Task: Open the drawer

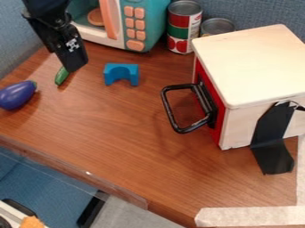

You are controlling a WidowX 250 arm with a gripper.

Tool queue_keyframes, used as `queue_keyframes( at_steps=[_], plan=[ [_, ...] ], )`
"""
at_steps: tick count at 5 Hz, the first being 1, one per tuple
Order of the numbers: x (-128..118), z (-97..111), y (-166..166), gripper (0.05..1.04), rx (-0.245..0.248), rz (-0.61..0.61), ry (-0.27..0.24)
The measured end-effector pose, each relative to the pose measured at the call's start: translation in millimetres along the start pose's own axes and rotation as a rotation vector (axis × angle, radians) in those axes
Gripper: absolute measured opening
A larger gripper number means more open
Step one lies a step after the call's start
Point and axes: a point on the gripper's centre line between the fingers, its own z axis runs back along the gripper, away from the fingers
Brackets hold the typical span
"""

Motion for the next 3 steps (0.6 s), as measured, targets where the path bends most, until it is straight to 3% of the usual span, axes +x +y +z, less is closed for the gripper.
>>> queue_keyframes(
  at_steps=[1, 3],
  plan=[
    [-2.2, -5.3, -2.1, 1.001, -0.016, 0.014, 0.008],
    [-9.3, -23.0, -28.8, 1.001, -0.018, 0.233, -0.057]
  ],
)
